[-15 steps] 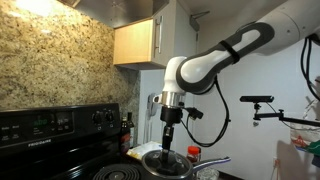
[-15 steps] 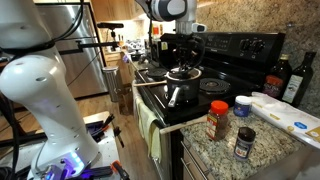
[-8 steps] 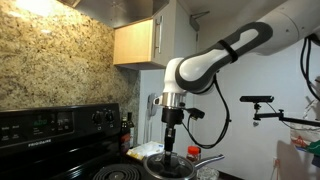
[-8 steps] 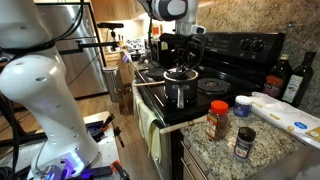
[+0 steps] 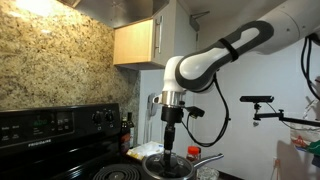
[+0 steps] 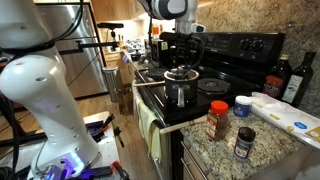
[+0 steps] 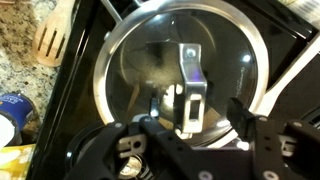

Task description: Cover the pot with the clear lid

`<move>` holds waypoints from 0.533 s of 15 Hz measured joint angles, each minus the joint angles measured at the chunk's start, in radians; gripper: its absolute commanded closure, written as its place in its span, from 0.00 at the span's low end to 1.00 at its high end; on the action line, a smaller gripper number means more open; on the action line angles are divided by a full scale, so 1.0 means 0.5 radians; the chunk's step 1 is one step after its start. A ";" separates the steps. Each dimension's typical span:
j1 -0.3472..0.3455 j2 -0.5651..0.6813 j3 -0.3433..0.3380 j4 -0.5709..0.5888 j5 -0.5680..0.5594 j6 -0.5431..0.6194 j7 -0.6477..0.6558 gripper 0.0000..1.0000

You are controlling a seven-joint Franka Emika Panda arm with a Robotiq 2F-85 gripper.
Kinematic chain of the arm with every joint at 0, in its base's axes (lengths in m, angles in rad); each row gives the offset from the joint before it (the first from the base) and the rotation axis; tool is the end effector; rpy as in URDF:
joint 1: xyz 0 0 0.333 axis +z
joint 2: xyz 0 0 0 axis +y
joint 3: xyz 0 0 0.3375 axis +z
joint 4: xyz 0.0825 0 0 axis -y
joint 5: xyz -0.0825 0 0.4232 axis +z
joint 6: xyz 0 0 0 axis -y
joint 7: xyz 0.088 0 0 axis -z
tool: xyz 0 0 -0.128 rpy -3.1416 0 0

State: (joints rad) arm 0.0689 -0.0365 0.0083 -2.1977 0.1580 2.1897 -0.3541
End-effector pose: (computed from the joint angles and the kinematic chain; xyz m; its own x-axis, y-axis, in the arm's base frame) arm 0.5573 0.0515 0.3813 0.9415 0.3304 0.0663 0.3361 -0.9348 -0.1145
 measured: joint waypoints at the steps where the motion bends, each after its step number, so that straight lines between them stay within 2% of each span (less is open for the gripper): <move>1: 0.001 -0.013 0.009 0.017 -0.024 -0.022 0.002 0.00; 6: 0.044 -0.138 0.099 0.146 -0.180 -0.252 0.039 0.00; 8: 0.090 -0.168 0.155 0.185 -0.194 -0.271 0.077 0.00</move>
State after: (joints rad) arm 0.1139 -0.1204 0.0858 -2.1054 0.0610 2.0543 -0.3154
